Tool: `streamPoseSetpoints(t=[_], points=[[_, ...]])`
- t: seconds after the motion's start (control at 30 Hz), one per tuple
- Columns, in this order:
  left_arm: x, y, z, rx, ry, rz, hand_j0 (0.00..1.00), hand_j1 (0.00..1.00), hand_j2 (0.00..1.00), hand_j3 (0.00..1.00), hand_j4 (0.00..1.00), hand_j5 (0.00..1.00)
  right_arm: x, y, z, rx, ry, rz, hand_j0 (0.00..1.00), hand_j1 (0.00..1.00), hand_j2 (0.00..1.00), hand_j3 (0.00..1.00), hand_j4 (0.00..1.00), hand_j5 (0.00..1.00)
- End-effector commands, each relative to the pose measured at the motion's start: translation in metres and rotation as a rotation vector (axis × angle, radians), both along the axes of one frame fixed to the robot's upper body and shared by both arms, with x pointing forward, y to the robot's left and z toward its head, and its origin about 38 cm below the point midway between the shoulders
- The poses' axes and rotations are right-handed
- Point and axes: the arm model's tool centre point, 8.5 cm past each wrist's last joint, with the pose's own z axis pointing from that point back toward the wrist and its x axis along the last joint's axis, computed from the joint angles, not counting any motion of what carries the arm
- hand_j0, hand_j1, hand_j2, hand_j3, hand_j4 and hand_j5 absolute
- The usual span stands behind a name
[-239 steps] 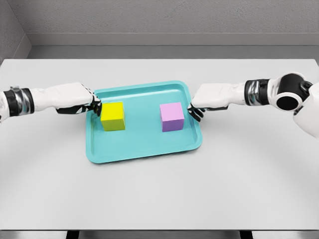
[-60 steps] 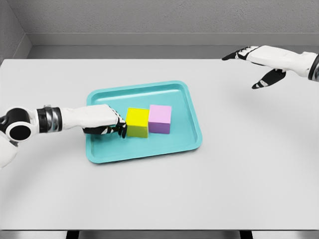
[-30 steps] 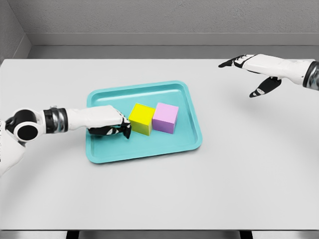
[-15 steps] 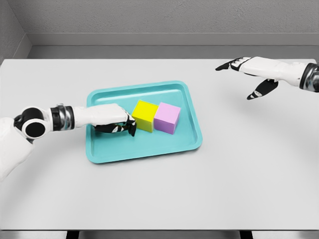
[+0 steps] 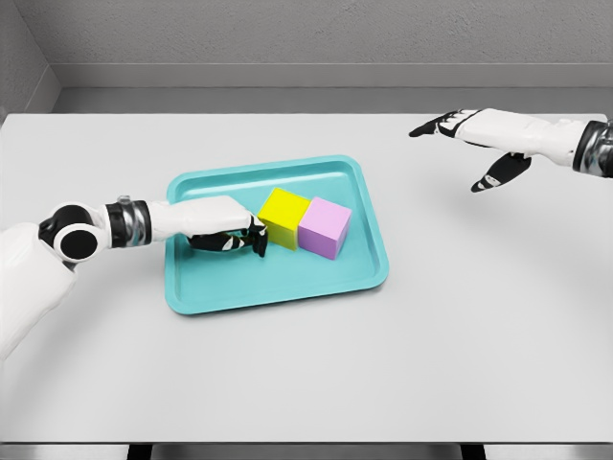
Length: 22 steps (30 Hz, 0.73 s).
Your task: Push two cubes
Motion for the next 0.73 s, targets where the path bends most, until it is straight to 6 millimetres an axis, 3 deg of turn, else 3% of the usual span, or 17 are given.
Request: streamPoseSetpoints(t=[0.0,0.17,0.23,0.27,0.3,0.33,0.37,0.4,0.43,0.6,0.67,0.7], points=[[0.0,0.001,-0.001,0.004,0.003,0.002,0.41,0.41,0.41,0.41,0.41,0.41,0.0,0.0,0.001,0.005,0.001,-0.002,1.0,1.0,1.0,1.0,1.0,1.0],[0.003,0.018,0.002,-0.023,0.021,0.04,0.42,0.42,0.42,0.42,0.42,0.42,0.0,-0.002,0.003,0.005,-0.004,-0.005,1.0,1.0,1.0,1.0,1.0,1.0],[0.006,0.044,0.016,-0.029,0.012,0.083,0.42,0.42,0.42,0.42,0.42,0.42,-0.001,-0.008,0.005,-0.003,-0.005,-0.015,1.0,1.0,1.0,1.0,1.0,1.0],[0.012,0.07,0.033,-0.033,-0.024,0.14,0.42,0.42,0.42,0.42,0.42,0.42,-0.002,-0.012,0.005,-0.008,-0.004,-0.022,1.0,1.0,1.0,1.0,1.0,1.0],[0.018,0.111,0.055,-0.041,-0.069,0.236,0.45,0.45,0.45,0.45,0.45,0.45,-0.002,-0.015,0.007,-0.012,-0.006,-0.026,1.0,1.0,1.0,1.0,1.0,1.0],[0.02,0.135,0.064,-0.046,-0.08,0.291,0.47,0.47,0.47,0.47,0.47,0.47,-0.002,-0.018,0.01,-0.017,-0.01,-0.032,1.0,1.0,1.0,1.0,1.0,1.0],[0.021,0.152,0.073,-0.05,-0.095,0.331,0.63,0.63,0.63,0.63,0.63,0.63,-0.002,-0.018,0.011,-0.017,-0.013,-0.031,1.0,1.0,1.0,1.0,1.0,1.0],[0.023,0.174,0.069,-0.066,-0.079,0.402,0.99,0.99,0.99,0.99,0.99,0.99,-0.003,-0.018,0.006,-0.018,-0.003,-0.032,1.0,1.0,1.0,1.0,1.0,1.0],[0.024,0.191,0.063,-0.075,-0.056,0.46,1.0,1.0,1.0,1.0,1.0,1.0,-0.003,-0.018,0.006,-0.018,-0.003,-0.032,1.0,1.0,1.0,1.0,1.0,1.0],[0.022,0.205,0.05,-0.093,-0.018,0.509,1.0,1.0,1.0,1.0,1.0,1.0,-0.009,-0.045,0.012,-0.051,-0.005,-0.078,1.0,1.0,1.0,1.0,1.0,1.0],[0.022,0.206,0.049,-0.091,-0.016,0.512,1.0,1.0,1.0,1.0,1.0,1.0,-0.014,-0.049,-0.001,-0.056,0.024,-0.085,1.0,1.0,1.0,1.0,1.0,1.0],[0.021,0.206,0.049,-0.091,-0.015,0.512,1.0,1.0,1.0,1.0,1.0,1.0,-0.017,-0.065,0.006,-0.075,0.016,-0.114,1.0,1.0,1.0,1.0,1.0,1.0]])
